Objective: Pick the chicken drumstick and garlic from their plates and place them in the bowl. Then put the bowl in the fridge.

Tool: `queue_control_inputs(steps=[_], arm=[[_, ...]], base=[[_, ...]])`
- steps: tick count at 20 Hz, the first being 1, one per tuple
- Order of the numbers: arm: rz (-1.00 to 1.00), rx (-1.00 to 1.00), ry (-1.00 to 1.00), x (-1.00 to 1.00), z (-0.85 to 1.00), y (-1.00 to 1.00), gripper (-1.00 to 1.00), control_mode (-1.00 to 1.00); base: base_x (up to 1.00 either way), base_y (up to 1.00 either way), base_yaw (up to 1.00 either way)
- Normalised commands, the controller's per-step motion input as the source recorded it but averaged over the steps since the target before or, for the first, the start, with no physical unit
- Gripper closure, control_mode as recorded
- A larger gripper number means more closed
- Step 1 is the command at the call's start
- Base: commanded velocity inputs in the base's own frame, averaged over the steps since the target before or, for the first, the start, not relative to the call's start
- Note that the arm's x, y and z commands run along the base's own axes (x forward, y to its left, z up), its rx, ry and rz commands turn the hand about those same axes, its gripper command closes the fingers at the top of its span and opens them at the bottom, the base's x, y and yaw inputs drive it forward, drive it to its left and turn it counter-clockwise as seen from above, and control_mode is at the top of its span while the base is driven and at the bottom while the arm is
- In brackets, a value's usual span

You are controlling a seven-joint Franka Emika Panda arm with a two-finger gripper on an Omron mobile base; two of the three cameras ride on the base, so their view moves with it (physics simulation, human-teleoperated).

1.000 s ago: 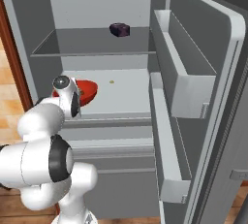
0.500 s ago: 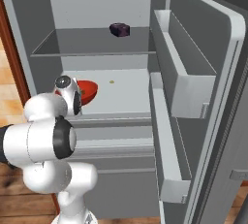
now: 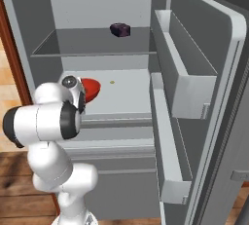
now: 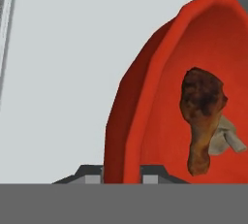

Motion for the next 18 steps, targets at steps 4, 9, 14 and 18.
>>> queue_control_inputs(steps=[4, 9, 14, 18], arm=[[0.0, 0.04, 0.01, 0.47, -0.02, 0.0, 1.0, -1.0], [0.0, 0.0, 0.0, 0.38, -0.03, 0.08, 1.0, -1.0], [0.0, 0.0, 0.0, 0.33, 0.0, 0.07, 1.0, -1.0], [0.0, 0.0, 0.0, 0.19, 0.0, 0.07, -1.0, -1.0]], base=[[0.0, 0.0, 0.0], [0.0, 0.0, 0.0], [0.0, 0.0, 0.0], [0.0, 0.0, 0.0]])
